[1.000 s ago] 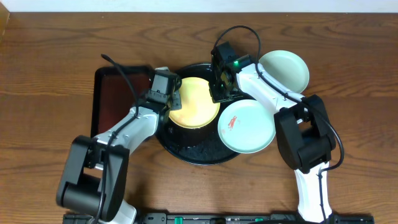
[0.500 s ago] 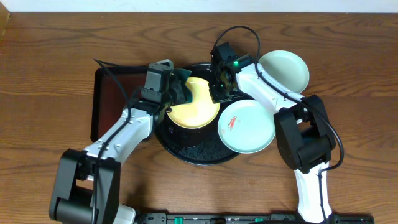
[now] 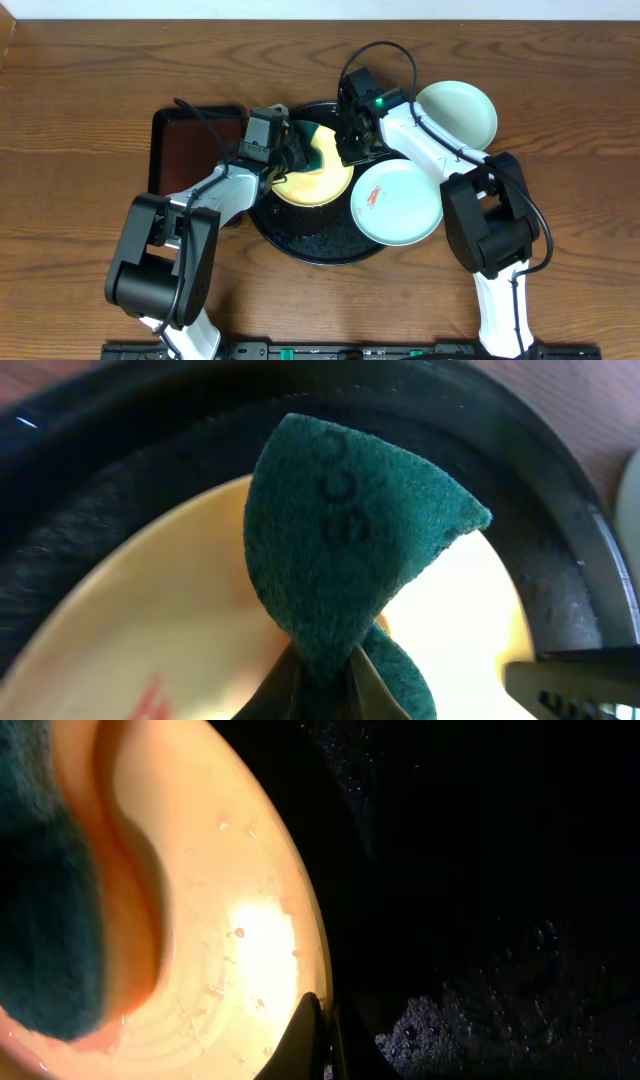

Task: Clean dirty plates on tray and stack at the side
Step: 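Scrub the yellow plate with the sponge while the right gripper holds it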

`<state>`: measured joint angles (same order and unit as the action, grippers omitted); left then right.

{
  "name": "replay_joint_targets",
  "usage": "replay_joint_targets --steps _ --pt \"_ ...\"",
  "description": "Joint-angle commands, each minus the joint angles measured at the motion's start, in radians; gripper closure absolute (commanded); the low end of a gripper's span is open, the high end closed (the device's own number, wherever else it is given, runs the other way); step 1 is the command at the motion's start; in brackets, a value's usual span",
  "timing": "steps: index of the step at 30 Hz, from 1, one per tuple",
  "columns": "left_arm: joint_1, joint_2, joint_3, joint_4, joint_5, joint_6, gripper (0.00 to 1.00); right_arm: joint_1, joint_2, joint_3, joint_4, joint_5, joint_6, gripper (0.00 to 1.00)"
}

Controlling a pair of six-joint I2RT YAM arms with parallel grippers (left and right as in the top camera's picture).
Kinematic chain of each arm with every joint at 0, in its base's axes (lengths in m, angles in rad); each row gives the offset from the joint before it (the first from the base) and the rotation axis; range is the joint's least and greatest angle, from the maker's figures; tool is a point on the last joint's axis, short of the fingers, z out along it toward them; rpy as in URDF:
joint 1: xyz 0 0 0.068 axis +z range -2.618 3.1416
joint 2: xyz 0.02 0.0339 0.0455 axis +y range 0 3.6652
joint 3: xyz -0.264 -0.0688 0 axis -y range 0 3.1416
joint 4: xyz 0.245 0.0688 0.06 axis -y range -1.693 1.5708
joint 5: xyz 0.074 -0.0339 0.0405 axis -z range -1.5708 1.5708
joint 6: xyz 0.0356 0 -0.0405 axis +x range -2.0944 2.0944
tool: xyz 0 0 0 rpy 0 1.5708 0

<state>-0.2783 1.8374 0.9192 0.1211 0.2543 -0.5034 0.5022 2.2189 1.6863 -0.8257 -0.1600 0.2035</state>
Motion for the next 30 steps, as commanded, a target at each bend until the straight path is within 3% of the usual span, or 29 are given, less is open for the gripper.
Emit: replay_joint_targets --steps 1,9,17,22,27,30 --pt "0.036 0.019 0.016 -0.018 -0.208 0.137 0.93 0.019 0.041 -0.002 -0.025 -0.032 -0.050 0.99" --pt "0.049 -0.011 0.016 -0.019 -0.421 0.334 0.93 0.019 0.041 -0.002 -0.035 -0.031 -0.063 0.99" --pt "0.048 -0.100 0.016 -0.030 -0.536 0.347 0.93 0.019 0.041 -0.002 -0.044 -0.027 -0.063 0.99" --pt "0.038 -0.170 0.016 -0.042 -0.346 0.337 0.93 0.019 0.041 -0.002 -0.042 -0.027 -0.063 0.99" --pt "0.037 -0.190 0.016 -0.061 0.003 0.128 0.93 0.019 0.041 -0.002 -0.039 -0.027 -0.063 0.99" --pt "0.026 -0.188 0.016 -0.129 0.049 0.025 0.93 0.019 0.041 -0.002 -0.031 -0.028 -0.062 0.99"
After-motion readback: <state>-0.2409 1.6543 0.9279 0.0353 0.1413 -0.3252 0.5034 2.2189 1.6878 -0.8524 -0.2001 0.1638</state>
